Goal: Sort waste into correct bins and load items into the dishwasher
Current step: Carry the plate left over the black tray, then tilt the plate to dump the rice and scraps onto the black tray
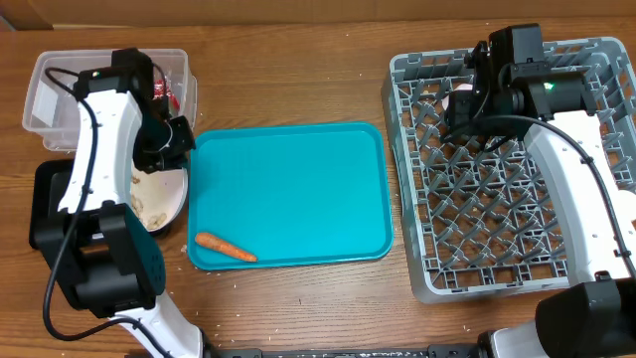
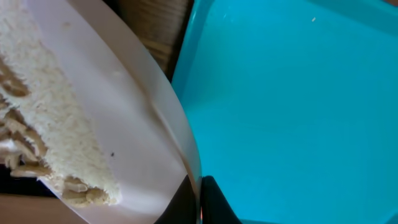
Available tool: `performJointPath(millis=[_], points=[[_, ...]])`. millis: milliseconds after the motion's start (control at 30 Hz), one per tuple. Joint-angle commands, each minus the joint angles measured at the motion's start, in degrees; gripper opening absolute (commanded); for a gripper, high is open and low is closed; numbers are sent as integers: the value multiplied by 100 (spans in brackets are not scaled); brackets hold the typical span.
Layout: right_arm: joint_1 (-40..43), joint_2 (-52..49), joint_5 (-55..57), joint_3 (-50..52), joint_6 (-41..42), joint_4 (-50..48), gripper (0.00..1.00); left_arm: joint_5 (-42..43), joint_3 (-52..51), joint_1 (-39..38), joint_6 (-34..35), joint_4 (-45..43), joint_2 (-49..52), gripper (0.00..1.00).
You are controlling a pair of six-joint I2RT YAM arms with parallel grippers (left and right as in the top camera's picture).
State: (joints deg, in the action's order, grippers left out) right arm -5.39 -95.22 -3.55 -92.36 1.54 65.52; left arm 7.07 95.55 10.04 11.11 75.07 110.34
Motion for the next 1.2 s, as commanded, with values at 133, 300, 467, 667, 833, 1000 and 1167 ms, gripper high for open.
performJointPath(millis=[133, 300, 467, 667, 833, 1000, 1167], points=[[0, 4, 48, -66, 13, -20, 50, 1349, -66, 656, -1346, -96, -133, 4], [0, 4, 46, -66, 13, -24, 50, 2830, -66, 1314, -2623, 109, -133, 4], [0, 4, 46, -66, 13, -22, 50, 3978, -66, 1880, -3521, 459, -133, 4], [0, 4, 46, -66, 15, -22, 49, 4935, -66, 2422, -4360, 896, -133, 4], [0, 4, 48, -66, 13, 24, 49, 5042, -66, 2765, -4422, 994, -133, 4], [0, 4, 48, -66, 13, 28, 50, 5163, -66, 3058, -4437, 1097, -133, 4], [0, 4, 48, -66, 13, 28, 49, 5788, -66, 3322, -5018, 1473, -133, 4]])
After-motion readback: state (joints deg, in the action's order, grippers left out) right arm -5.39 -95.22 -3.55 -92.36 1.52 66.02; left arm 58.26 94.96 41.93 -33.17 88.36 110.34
